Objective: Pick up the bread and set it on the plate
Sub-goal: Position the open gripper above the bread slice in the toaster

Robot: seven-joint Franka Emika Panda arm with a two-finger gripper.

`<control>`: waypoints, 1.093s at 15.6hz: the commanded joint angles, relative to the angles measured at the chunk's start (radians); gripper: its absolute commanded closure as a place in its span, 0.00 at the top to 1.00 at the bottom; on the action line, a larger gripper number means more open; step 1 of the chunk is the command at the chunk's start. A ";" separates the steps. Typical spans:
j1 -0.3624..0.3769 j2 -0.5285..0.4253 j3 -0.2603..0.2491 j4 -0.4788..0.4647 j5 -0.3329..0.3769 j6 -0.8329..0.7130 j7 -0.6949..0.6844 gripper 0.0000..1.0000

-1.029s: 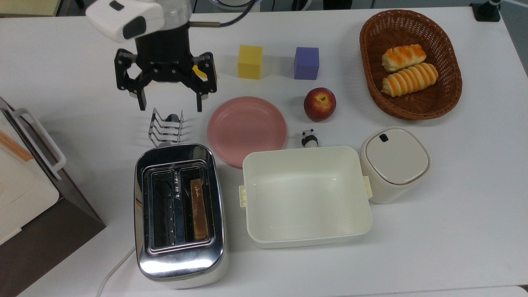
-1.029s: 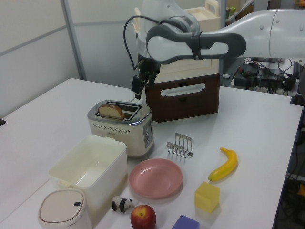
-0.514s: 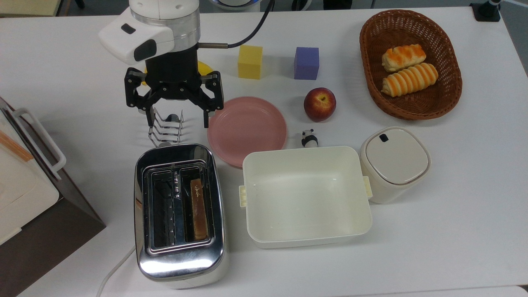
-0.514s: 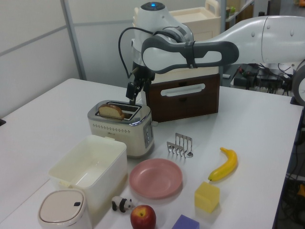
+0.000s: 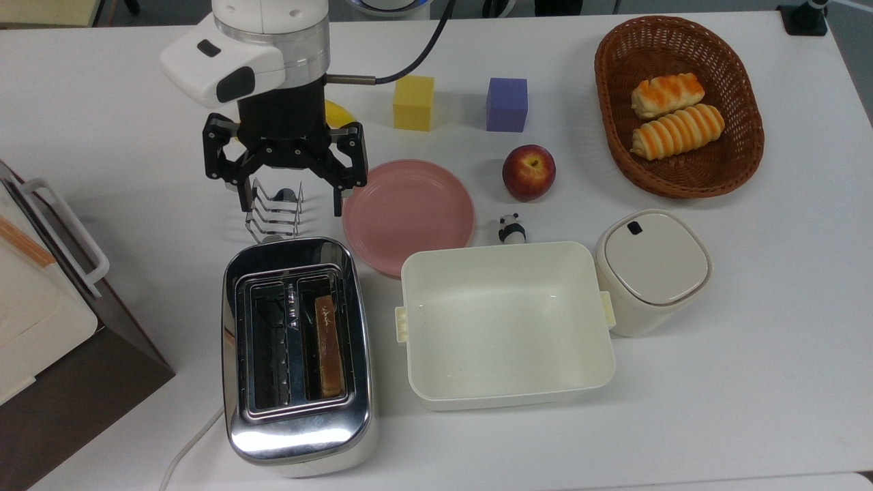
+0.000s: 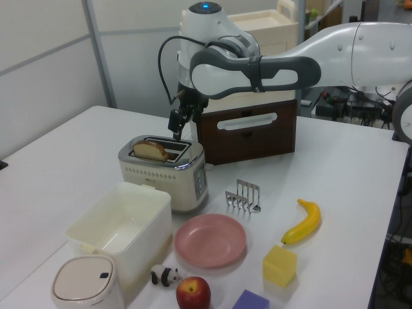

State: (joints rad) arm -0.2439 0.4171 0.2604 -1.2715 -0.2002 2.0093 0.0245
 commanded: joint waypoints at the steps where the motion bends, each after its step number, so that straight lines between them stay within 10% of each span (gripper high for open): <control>1: 0.012 0.037 -0.004 0.043 -0.045 0.026 0.022 1.00; 17: 0.070 0.088 0.020 0.035 -0.116 0.151 0.023 1.00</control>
State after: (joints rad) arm -0.1916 0.4828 0.2767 -1.2450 -0.2896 2.1452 0.0250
